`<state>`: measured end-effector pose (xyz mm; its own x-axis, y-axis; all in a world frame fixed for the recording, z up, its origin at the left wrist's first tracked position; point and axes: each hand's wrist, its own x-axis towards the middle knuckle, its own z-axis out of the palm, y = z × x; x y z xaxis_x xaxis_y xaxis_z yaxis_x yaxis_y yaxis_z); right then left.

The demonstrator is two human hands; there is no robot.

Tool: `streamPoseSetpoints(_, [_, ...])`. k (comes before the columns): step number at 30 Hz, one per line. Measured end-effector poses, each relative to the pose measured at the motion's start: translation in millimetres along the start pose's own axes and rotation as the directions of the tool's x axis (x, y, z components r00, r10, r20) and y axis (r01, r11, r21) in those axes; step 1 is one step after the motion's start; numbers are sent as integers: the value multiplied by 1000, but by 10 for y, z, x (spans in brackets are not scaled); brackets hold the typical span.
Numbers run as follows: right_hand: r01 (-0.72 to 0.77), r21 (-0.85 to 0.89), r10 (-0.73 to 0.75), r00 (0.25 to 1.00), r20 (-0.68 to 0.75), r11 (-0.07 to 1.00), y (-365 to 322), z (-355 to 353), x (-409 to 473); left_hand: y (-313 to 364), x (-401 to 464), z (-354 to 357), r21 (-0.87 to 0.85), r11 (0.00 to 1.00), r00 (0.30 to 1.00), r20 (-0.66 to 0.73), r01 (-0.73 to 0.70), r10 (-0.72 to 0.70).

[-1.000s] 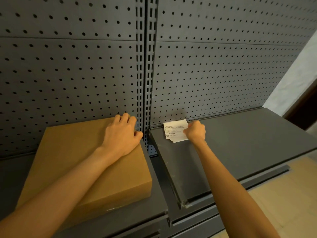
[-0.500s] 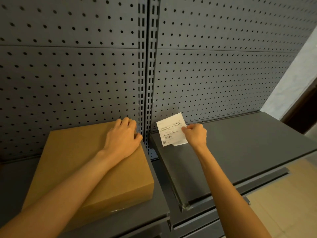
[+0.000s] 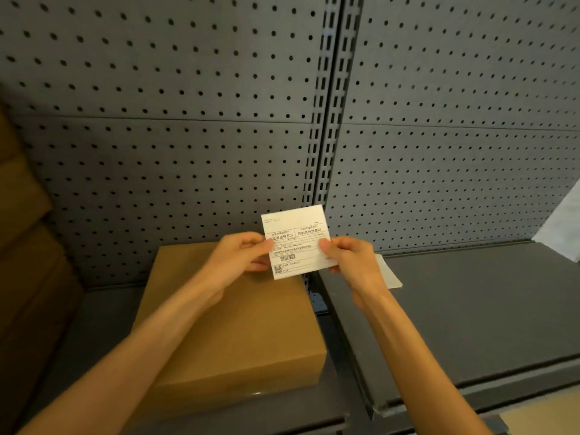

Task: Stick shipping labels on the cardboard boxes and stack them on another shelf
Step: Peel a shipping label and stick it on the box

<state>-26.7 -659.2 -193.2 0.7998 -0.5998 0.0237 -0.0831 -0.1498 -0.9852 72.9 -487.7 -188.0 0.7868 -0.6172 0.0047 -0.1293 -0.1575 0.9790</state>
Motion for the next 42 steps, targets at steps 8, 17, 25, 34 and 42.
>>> streamPoseSetpoints(8, [-3, 48, -2, 995, 103, 999, -51, 329, -110, -79, -226, -240, -61, 998, 992, -122, 22, -29])
streamPoseSetpoints(17, [-41, 112, 22, 986, 164, 993, -9, 465, -183, -144, -279, -361, -49, 999, 987, -158, 12, -19])
streamPoseSetpoints(25, [-37, 187, 27, 998, 55, 982, 6, 417, -102, -154, -314, -358, -77, 996, 997, -63, 46, -51])
streamPoseSetpoints(34, [-25, 212, 13, 998, 57, 977, -27, 431, -85, -163, -326, -377, -77, 996, 997, -57, 40, -45])
streamPoseSetpoints(42, [-23, 224, 9, 998, 61, 974, -26, 423, -69, -162, -321, -367, -75, 997, 997, -65, 25, -29])
